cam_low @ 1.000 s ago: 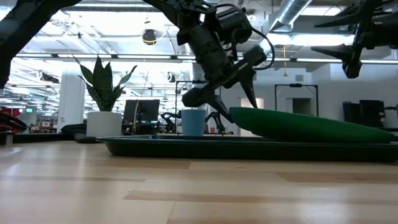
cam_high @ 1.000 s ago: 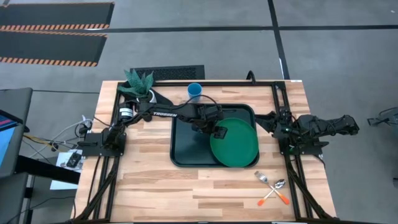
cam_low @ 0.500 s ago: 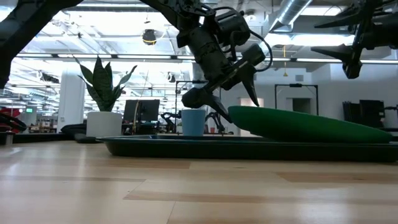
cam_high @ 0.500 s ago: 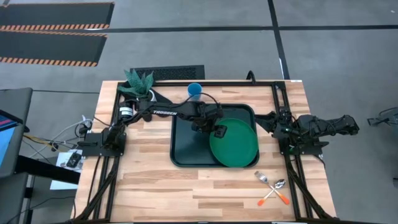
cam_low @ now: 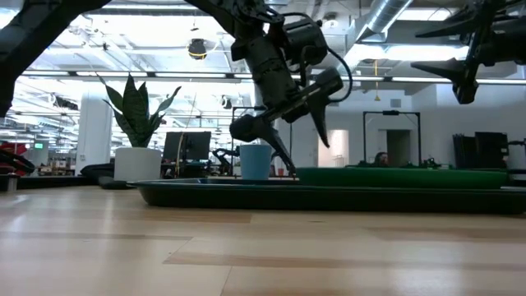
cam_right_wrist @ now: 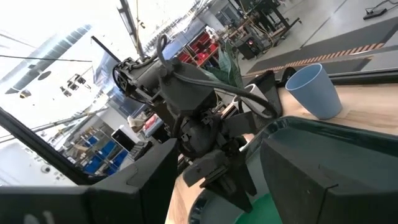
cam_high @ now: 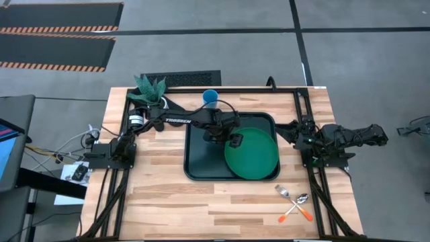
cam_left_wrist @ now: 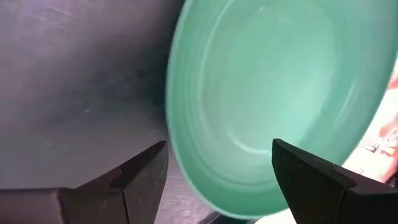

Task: Pick and place plate/cup/fork/spoon on tray
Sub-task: Put the green plate on the dark green serving tray, then put the blue cup on the dark green serving tray above the green plate

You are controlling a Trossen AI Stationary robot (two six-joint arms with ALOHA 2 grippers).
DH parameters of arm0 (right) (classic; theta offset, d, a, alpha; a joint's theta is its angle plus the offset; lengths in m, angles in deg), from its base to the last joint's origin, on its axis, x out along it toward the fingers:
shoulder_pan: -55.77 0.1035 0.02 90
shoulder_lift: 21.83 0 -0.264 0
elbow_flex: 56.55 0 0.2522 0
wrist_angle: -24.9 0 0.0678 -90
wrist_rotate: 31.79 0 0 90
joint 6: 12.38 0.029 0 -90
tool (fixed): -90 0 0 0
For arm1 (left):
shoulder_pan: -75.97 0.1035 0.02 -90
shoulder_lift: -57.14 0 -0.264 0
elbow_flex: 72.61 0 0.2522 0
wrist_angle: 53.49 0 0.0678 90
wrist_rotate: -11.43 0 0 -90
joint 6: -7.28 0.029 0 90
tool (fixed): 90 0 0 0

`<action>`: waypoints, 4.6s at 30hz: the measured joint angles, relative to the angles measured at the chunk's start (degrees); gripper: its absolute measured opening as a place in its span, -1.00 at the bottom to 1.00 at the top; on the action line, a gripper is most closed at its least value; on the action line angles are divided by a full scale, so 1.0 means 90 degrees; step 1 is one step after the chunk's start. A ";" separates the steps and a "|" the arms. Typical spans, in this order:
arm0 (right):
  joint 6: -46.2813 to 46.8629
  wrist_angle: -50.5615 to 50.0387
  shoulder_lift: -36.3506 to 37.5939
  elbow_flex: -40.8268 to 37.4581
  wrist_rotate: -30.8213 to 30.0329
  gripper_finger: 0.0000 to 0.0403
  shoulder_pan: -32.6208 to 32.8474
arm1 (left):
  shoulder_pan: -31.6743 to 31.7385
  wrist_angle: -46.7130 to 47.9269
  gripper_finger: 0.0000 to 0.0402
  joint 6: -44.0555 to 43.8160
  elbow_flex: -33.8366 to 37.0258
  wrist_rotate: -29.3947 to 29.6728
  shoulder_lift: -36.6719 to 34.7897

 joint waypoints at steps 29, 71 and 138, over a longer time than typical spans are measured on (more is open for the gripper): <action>0.0036 -0.0116 0.0000 -0.0002 -0.0017 0.27 -0.0001 | 0.1522 0.1711 0.33 0.2490 -0.1420 0.2874 -0.1086; 0.0140 -0.0111 0.0002 -0.0005 -0.1651 0.27 -0.0001 | 0.3031 0.1541 -0.96 0.6149 -0.0979 0.1879 -0.0092; 0.0021 -0.0254 0.0007 -0.0005 -0.1622 0.27 -0.0004 | 0.1633 0.0771 -1.00 0.4022 -0.1756 0.1181 0.0442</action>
